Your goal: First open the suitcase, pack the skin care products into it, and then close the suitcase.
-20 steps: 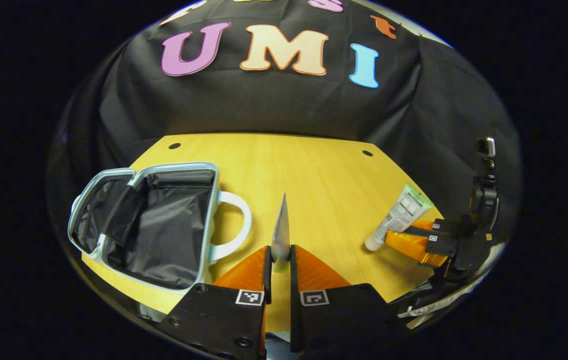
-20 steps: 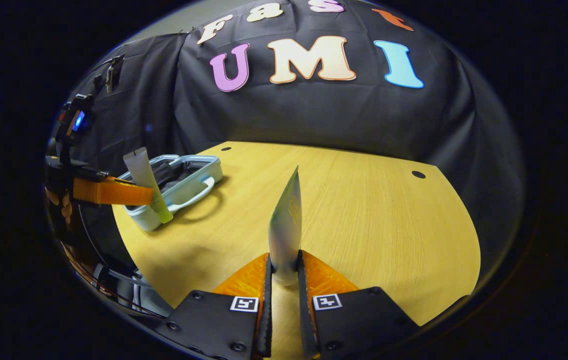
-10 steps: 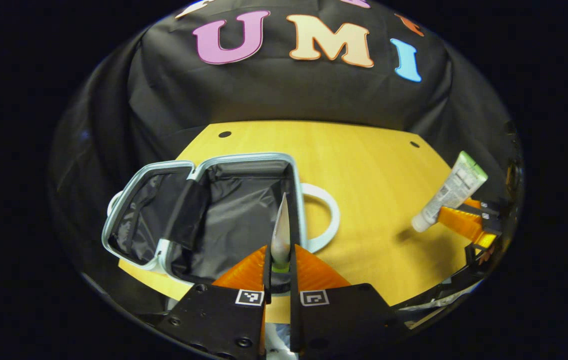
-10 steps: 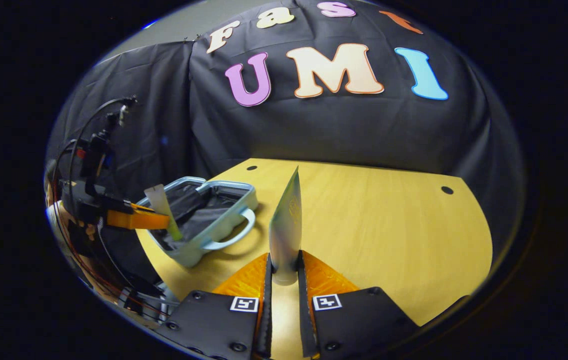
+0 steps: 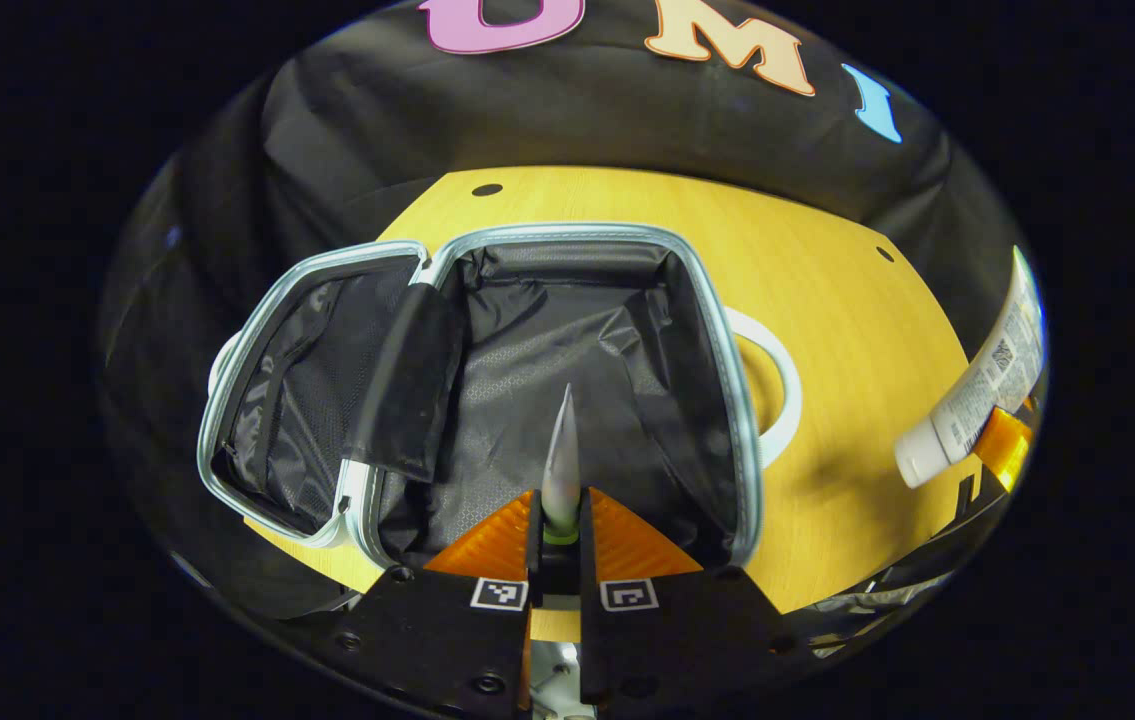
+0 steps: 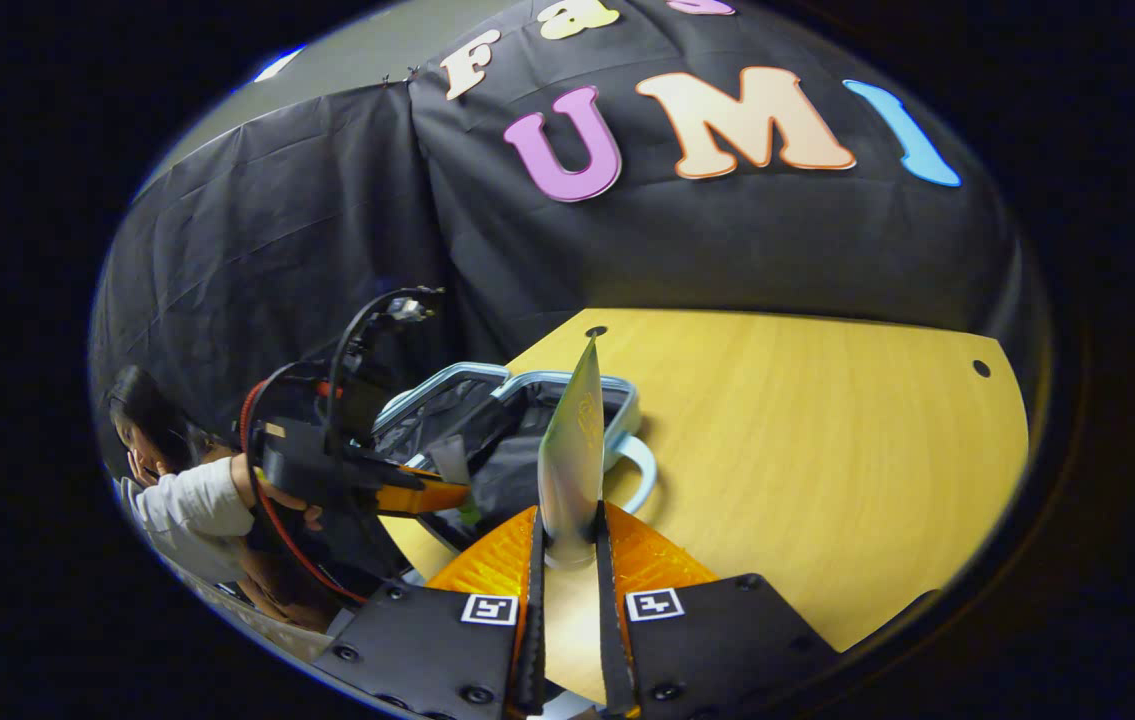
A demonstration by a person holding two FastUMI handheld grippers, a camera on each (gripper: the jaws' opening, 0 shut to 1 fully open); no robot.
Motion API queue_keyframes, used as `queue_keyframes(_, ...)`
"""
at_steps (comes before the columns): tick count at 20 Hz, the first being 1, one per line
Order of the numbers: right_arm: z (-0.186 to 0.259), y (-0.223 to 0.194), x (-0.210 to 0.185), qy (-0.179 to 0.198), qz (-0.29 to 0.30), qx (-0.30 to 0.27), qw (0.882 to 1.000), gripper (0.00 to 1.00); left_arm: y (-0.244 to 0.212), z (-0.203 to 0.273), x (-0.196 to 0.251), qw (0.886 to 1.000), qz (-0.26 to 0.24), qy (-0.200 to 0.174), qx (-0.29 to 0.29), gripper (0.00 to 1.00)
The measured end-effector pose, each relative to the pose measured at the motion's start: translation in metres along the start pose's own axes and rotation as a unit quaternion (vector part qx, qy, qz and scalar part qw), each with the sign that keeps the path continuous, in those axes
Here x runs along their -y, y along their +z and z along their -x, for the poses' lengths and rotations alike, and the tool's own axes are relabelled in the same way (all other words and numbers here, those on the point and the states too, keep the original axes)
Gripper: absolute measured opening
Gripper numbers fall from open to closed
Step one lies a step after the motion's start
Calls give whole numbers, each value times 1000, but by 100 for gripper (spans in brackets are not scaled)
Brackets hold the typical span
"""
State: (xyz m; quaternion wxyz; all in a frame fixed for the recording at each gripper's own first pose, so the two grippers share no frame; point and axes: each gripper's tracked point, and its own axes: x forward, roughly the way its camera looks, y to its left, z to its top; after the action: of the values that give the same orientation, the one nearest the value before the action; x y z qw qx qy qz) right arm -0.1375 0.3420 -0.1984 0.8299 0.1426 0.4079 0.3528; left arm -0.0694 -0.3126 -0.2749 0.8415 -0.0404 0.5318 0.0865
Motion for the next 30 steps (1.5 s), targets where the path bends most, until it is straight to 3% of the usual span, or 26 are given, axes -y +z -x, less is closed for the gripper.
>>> queue_keyframes(4,-30,-6,-35,28,4,-35,999,21,4,-13,-5,1000,-4,-23,6,13)
queue_keyframes(7,-55,-18,-46,30,-7,-67,997,25,14,-9,-9,999,6,-45,25,19)
queue_keyframes(11,-84,-36,-53,25,-42,-103,993,25,37,1,-35,997,-2,-48,59,69)
queue_keyframes(14,-102,-54,-56,9,-57,-139,989,25,53,6,-62,996,5,-36,79,82)
queue_keyframes(15,-106,-59,-56,2,-61,-151,987,21,58,6,-72,996,11,-34,85,83)
queue_keyframes(16,-109,-65,-55,-5,-66,-162,985,25,63,7,-83,995,19,-30,90,83)
queue_keyframes(20,-124,-76,-54,-30,-73,-183,980,21,78,0,-132,994,36,-4,100,88)
queue_keyframes(21,-128,-78,-55,-33,-72,-186,979,25,82,-1,-143,994,44,-1,101,88)
queue_keyframes(24,-135,-76,-57,-46,-65,-182,980,24,94,0,-182,991,70,10,109,88)
queue_keyframes(25,-139,-70,-57,-49,-65,-173,982,33,99,0,-199,990,76,21,114,88)
queue_keyframes(27,-144,-58,-54,-58,-64,-155,984,28,105,1,-230,988,89,41,120,88)
queue_keyframes(28,-145,-51,-54,-56,-69,-145,985,34,108,2,-245,986,95,50,125,88)
queue_keyframes(30,-147,-35,-61,-44,-84,-119,988,78,110,5,-280,983,108,73,129,88)
